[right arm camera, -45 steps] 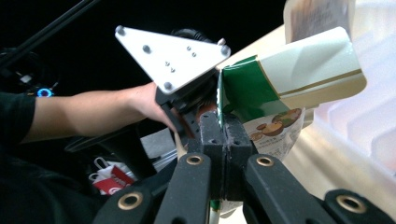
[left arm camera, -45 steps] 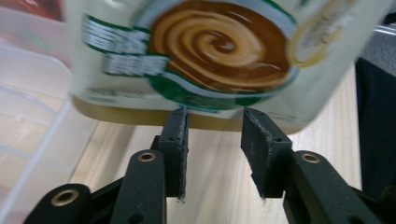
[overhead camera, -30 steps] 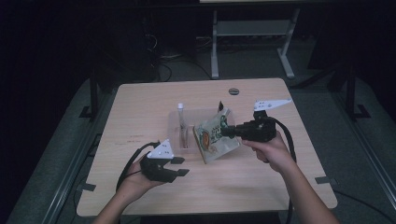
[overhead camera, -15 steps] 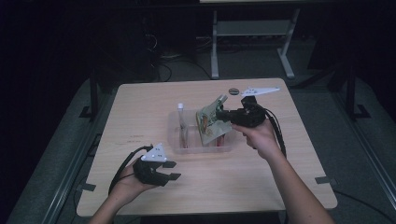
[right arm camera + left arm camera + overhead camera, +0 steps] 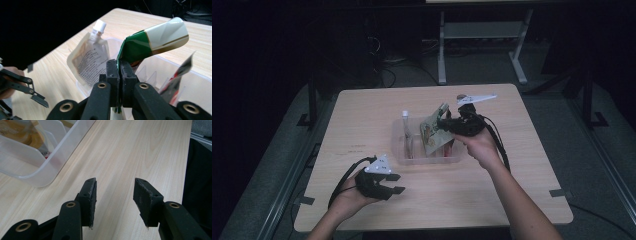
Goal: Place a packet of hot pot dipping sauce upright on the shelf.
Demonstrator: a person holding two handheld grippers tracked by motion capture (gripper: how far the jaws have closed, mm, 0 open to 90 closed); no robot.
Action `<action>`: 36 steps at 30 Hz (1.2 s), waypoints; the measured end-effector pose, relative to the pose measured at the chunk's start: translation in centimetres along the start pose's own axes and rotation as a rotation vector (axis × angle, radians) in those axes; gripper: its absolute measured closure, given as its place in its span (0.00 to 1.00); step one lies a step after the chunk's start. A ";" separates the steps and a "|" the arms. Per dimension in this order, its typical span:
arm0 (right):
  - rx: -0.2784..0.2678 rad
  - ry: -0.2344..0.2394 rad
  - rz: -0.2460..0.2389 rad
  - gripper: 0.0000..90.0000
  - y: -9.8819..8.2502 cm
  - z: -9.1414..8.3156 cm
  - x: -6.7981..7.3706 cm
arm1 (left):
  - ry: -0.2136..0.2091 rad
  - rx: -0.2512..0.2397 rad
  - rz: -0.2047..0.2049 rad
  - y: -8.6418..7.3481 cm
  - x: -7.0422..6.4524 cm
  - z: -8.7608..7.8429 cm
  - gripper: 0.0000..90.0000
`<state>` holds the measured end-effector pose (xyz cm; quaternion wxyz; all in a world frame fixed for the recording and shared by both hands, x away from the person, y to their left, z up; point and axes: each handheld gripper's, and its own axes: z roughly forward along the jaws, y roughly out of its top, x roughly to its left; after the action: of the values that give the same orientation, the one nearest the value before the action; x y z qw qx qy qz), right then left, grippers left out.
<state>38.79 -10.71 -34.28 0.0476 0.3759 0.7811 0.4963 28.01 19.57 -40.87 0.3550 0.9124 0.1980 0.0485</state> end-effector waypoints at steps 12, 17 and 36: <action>0.078 0.002 -0.075 0.59 -0.1 1.2 1.0 | 0.018 -0.019 -0.024 -0.4 0.6 -0.5 0.57; 0.061 0.009 -0.083 0.57 0.0 0.4 0.9 | 0.029 -0.017 -0.025 -0.5 0.9 -0.6 0.57; -0.057 0.000 -0.151 0.39 -2.7 -6.1 -0.2 | 0.052 -0.050 -0.082 -2.2 2.3 -2.2 0.35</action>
<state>34.76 -15.89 -33.44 0.0957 0.3144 0.7929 0.5131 28.95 23.31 -40.82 0.3741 0.8927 0.2432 0.0626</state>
